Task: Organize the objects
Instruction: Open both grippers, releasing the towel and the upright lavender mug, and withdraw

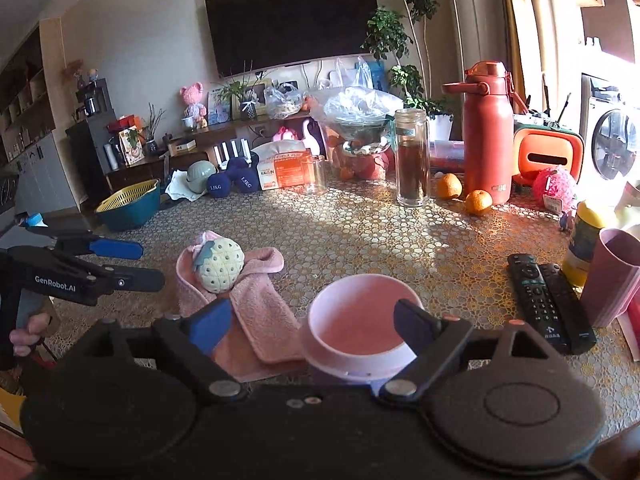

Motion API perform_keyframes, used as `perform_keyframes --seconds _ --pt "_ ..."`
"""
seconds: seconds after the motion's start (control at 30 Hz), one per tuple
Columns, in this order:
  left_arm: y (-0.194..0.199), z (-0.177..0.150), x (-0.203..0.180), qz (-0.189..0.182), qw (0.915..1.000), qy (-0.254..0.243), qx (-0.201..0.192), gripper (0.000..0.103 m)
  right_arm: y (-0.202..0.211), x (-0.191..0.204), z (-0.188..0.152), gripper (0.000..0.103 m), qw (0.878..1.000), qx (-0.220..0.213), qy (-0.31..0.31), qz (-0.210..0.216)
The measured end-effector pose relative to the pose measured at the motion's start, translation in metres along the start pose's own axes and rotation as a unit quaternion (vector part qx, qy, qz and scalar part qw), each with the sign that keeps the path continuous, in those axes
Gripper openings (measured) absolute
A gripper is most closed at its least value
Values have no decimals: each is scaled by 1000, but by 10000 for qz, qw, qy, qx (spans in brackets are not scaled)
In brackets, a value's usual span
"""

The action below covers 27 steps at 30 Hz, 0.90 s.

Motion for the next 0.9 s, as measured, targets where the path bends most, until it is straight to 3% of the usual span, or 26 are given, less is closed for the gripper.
perform_keyframes --seconds 0.07,0.2,0.37,0.9 --pt "4 -2 -4 51 10000 60 -61 101 6 4 -3 99 9998 -179 -86 -75" --pt "11 -6 -10 123 9997 168 -133 101 16 11 -11 102 9983 -435 -285 -273" --pt "17 -13 -19 109 9993 299 -185 101 29 8 -23 102 9899 -762 -859 -838" --pt "29 -26 -39 277 9992 100 -279 101 55 24 -40 102 9805 -997 -1010 -1360"
Point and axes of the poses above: each gripper's, at about its wrist camera, not at the fingertips, and y roughly against the way its jaws point, x to its left, z to its top, the point moved 9 cm from there along -y, roughly the way its jaws point, and after that the axes turned 10 degrees about -z, right-handed, at the moved point
